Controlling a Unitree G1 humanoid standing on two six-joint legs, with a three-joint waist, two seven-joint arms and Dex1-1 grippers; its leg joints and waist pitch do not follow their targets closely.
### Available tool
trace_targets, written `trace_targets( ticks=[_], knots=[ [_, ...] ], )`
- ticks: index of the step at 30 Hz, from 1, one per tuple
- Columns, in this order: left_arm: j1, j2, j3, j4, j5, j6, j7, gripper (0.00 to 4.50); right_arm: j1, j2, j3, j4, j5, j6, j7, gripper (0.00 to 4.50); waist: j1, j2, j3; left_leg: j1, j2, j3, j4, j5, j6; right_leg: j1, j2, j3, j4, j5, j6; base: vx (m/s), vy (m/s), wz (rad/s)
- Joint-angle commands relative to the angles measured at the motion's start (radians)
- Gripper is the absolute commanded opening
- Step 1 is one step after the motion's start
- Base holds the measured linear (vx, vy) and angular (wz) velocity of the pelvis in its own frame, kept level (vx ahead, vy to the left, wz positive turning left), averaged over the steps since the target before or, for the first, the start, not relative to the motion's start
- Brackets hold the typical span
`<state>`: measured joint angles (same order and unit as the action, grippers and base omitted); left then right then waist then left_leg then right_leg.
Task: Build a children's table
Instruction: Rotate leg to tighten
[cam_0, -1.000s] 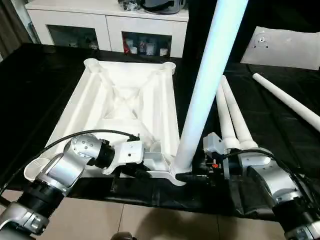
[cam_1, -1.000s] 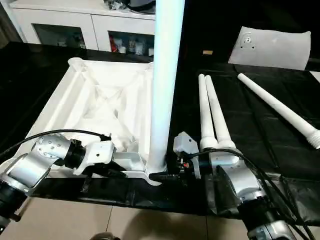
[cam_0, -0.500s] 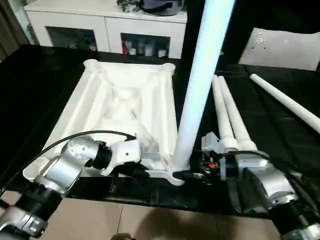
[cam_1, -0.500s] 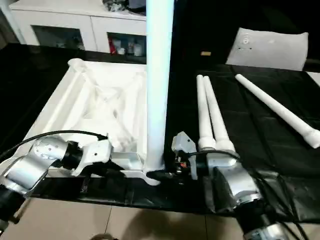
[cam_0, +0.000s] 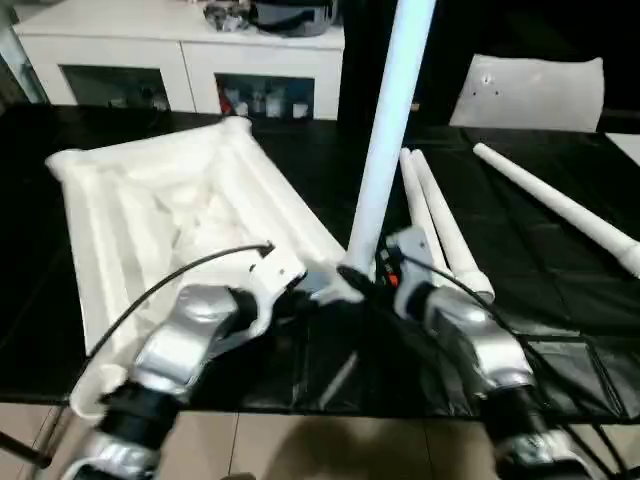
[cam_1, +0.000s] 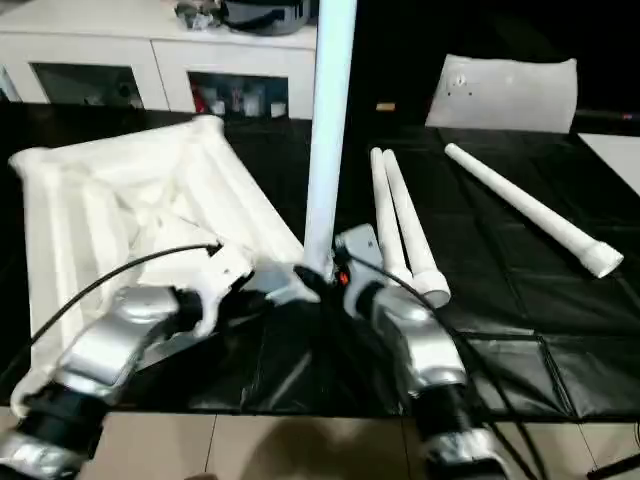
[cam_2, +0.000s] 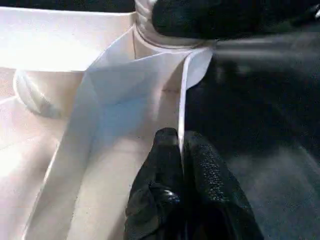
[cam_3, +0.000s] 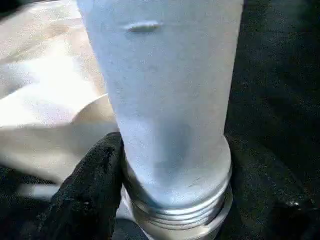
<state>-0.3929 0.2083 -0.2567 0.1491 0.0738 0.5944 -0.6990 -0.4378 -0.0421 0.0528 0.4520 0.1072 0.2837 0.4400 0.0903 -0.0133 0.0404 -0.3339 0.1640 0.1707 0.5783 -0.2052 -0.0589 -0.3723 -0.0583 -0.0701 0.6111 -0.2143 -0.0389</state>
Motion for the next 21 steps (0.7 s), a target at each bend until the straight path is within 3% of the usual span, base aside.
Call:
trace_targets(
  ticks=[1, 3, 5, 9, 10, 12, 16, 21],
  knots=[
    [-0.039, -0.038, -0.032, -0.020, 0.003, -0.011, 0.067, 0.00, 0.031, 0.070, 0.090, 0.040, 0.020, 0.040, 0.046, 3.42, 0.007, 0.009, -0.048, -0.010, 0.066, -0.028, -0.068, -0.114, 0.024, 0.039, -0.102, 0.065, -0.076, -0.130, -0.169, 0.000, 0.000, 0.00],
    [-0.036, -0.034, -0.038, -0.024, 0.009, -0.008, 0.064, 0.00, 0.032, 0.077, 0.077, 0.035, 0.024, 0.037, 0.041, 3.44, 0.007, 0.008, -0.048, -0.012, 0.064, -0.027, -0.068, -0.104, 0.038, 0.040, -0.099, 0.063, -0.075, -0.109, -0.170, 0.000, 0.000, 0.00],
    [-0.033, -0.023, -0.042, -0.028, 0.011, -0.009, 0.051, 0.00, 0.035, 0.069, 0.071, 0.019, 0.025, 0.023, 0.052, 3.77, 0.009, 0.008, -0.047, -0.013, 0.066, -0.027, -0.068, -0.103, 0.046, 0.041, -0.100, 0.062, -0.076, -0.111, -0.171, 0.000, 0.000, 0.00],
    [-0.030, -0.001, -0.037, -0.033, 0.010, -0.007, 0.030, 0.00, 0.039, 0.054, 0.054, 0.003, 0.033, 0.002, 0.062, 3.98, 0.006, 0.013, -0.043, -0.011, 0.069, -0.029, -0.075, -0.154, 0.031, 0.038, -0.099, 0.061, -0.083, -0.177, -0.166, 0.000, 0.000, 0.00],
    [-0.027, 0.015, -0.036, -0.037, 0.012, -0.007, 0.015, 0.00, 0.049, 0.036, 0.047, -0.017, 0.039, -0.016, 0.086, 4.21, 0.006, 0.012, -0.043, -0.010, 0.070, -0.030, -0.076, -0.169, 0.026, 0.039, -0.101, 0.062, -0.085, -0.196, -0.159, 0.000, 0.000, 0.00],
    [-0.024, 0.028, -0.034, -0.037, 0.010, -0.009, 0.005, 0.00, 0.058, 0.016, 0.045, -0.034, 0.043, -0.033, 0.110, 4.29, 0.006, 0.015, -0.044, -0.010, 0.070, -0.029, -0.075, -0.162, 0.027, 0.039, -0.100, 0.062, -0.084, -0.175, -0.158, 0.000, 0.000, 0.00],
    [-0.015, 0.096, -0.047, -0.017, -0.005, -0.093, -0.079, 0.00, 0.094, -0.086, 0.033, -0.107, 0.062, -0.082, 0.232, 4.44, 0.009, 0.010, -0.052, -0.021, 0.067, -0.027, -0.063, -0.069, 0.067, 0.044, -0.097, 0.060, -0.066, -0.011, -0.182, 0.000, 0.000, 0.00],
    [-0.004, 0.156, -0.070, 0.009, -0.022, -0.222, -0.186, 0.00, 0.105, -0.168, 0.015, -0.142, 0.090, -0.097, 0.339, 4.44, 0.012, 0.010, -0.049, -0.019, 0.068, -0.025, -0.061, -0.085, 0.088, 0.043, -0.099, 0.058, -0.072, -0.056, -0.186, 0.000, 0.000, 0.00]
  ],
)
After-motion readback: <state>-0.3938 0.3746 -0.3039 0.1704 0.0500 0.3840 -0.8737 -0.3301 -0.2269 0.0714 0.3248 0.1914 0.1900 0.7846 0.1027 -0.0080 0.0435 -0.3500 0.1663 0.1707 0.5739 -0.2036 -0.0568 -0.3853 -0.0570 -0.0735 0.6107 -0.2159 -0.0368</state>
